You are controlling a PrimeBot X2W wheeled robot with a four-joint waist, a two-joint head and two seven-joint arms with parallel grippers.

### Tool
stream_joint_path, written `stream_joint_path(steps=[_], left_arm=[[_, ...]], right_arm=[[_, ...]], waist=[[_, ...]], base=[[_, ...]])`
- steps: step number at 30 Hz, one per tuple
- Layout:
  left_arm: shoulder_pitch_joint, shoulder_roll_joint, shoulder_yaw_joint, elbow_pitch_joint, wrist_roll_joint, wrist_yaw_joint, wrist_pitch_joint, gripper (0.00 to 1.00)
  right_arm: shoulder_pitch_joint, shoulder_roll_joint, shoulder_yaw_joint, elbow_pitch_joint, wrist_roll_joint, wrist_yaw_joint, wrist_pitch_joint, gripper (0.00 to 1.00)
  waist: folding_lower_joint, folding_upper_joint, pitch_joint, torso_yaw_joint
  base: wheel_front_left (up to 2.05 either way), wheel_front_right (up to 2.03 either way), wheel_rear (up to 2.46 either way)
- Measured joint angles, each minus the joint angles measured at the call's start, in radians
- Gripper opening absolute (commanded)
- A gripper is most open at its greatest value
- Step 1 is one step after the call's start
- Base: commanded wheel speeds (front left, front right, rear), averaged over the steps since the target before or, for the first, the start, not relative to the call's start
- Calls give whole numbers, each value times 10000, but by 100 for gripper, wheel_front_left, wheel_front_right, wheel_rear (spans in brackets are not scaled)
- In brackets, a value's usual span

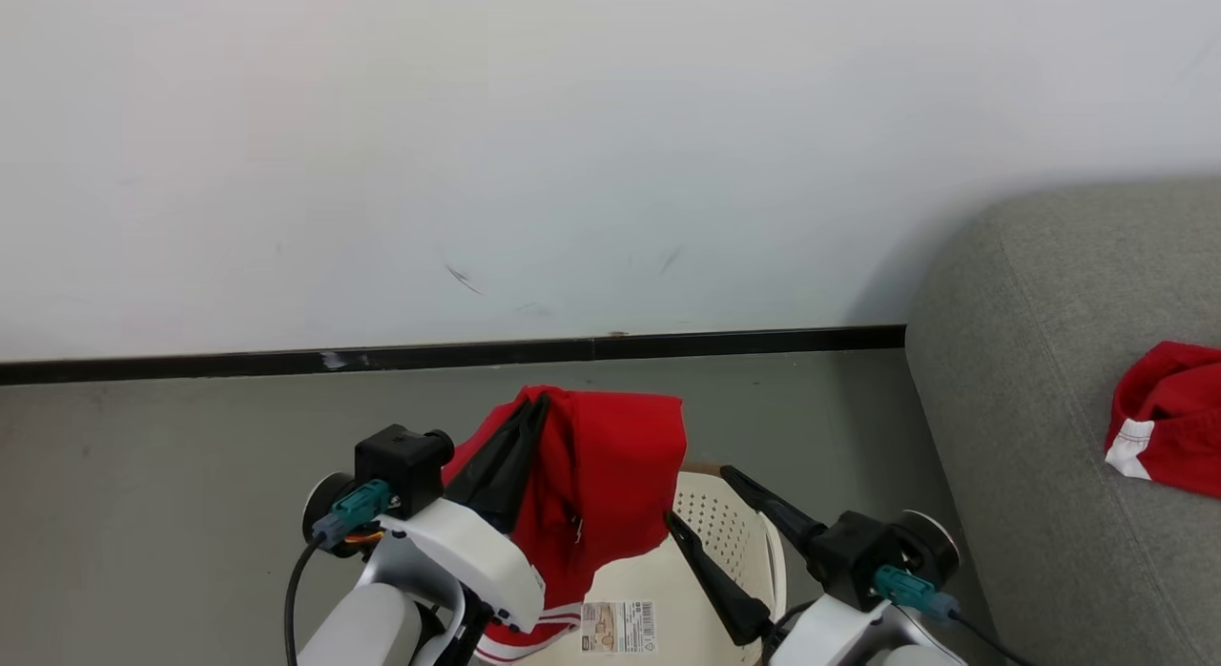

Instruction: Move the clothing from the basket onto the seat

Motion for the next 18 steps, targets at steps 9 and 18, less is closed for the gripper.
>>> stream_joint_path(steps=[9,18], left_arm=[[101,35,-270,-502,15,-134,314,0],[342,138,-616,-1143,-8,-401,683,0]], right_arm=[[-729,-410,481,-173,-219,0,0,100],[-982,-746,527,-282,-211,0,0,100]], waist=[[0,0,-97,86],[0,0,-156,91]], base=[[0,0,0],[0,0,0]])
